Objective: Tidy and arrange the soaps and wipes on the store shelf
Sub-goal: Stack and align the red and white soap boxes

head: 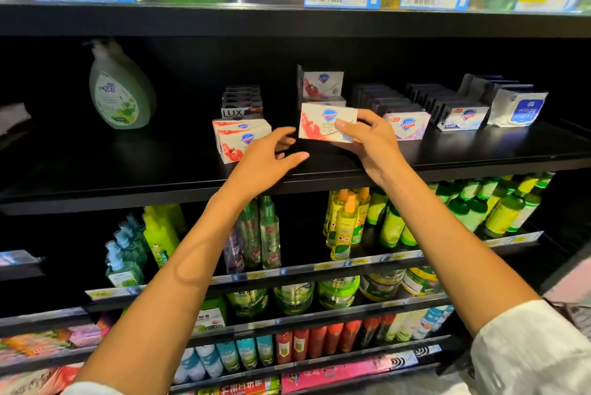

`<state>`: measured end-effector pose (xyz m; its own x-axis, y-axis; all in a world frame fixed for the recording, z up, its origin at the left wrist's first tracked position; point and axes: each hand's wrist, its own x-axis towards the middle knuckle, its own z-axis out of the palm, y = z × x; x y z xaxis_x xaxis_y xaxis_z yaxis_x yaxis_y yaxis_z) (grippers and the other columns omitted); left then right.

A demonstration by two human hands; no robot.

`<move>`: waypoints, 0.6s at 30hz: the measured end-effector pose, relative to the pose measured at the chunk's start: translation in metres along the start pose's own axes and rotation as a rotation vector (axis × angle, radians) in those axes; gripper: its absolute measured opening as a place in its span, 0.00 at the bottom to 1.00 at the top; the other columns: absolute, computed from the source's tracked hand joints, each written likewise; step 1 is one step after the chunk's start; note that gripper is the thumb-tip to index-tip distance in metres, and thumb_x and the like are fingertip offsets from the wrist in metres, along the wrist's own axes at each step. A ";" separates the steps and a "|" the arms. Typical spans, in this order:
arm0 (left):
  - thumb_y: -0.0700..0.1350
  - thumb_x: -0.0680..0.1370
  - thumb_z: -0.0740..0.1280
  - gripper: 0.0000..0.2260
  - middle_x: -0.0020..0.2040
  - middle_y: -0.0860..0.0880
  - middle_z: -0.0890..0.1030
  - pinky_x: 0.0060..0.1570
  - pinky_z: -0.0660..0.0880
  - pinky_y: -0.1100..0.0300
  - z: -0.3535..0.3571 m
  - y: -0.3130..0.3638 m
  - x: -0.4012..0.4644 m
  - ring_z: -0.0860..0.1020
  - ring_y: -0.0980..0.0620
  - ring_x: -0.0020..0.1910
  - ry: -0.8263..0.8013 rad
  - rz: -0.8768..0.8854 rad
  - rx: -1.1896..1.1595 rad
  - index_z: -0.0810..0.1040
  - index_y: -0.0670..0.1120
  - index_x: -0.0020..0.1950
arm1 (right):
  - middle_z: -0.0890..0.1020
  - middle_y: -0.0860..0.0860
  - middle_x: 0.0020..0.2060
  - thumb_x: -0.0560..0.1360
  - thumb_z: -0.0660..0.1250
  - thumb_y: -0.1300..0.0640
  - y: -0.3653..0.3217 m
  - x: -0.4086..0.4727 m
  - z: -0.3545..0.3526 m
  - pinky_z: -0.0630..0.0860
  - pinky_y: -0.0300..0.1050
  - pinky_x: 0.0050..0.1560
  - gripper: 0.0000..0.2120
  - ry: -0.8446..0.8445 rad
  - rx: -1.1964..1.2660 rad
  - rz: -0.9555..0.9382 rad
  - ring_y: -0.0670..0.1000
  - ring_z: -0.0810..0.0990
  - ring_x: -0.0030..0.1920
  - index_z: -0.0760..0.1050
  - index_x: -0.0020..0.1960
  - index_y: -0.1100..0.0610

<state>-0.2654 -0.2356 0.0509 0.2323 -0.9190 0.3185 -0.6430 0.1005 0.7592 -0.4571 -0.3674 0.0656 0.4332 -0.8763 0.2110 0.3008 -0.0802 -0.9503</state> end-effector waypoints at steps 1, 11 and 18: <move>0.49 0.80 0.73 0.23 0.63 0.54 0.79 0.64 0.74 0.69 0.000 0.000 0.001 0.77 0.59 0.62 0.020 -0.013 -0.031 0.74 0.48 0.73 | 0.88 0.57 0.51 0.75 0.76 0.64 0.001 0.000 -0.002 0.84 0.53 0.56 0.15 -0.006 -0.005 -0.001 0.55 0.87 0.55 0.79 0.60 0.60; 0.44 0.82 0.70 0.17 0.61 0.41 0.84 0.61 0.81 0.43 0.012 0.024 0.020 0.84 0.45 0.60 -0.024 -0.182 -0.746 0.75 0.44 0.70 | 0.88 0.57 0.53 0.74 0.76 0.66 0.001 -0.005 -0.004 0.83 0.55 0.59 0.18 -0.070 -0.082 -0.038 0.56 0.87 0.56 0.78 0.62 0.59; 0.45 0.84 0.68 0.17 0.64 0.40 0.83 0.64 0.79 0.41 0.007 0.015 0.021 0.83 0.44 0.63 -0.061 -0.242 -0.927 0.76 0.37 0.69 | 0.86 0.60 0.57 0.74 0.76 0.66 0.004 -0.005 -0.002 0.81 0.58 0.62 0.22 -0.143 -0.163 -0.038 0.57 0.85 0.60 0.75 0.66 0.61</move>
<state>-0.2757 -0.2562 0.0653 0.2277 -0.9701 0.0839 0.2562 0.1428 0.9560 -0.4596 -0.3636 0.0603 0.5436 -0.7959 0.2665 0.1827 -0.1977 -0.9631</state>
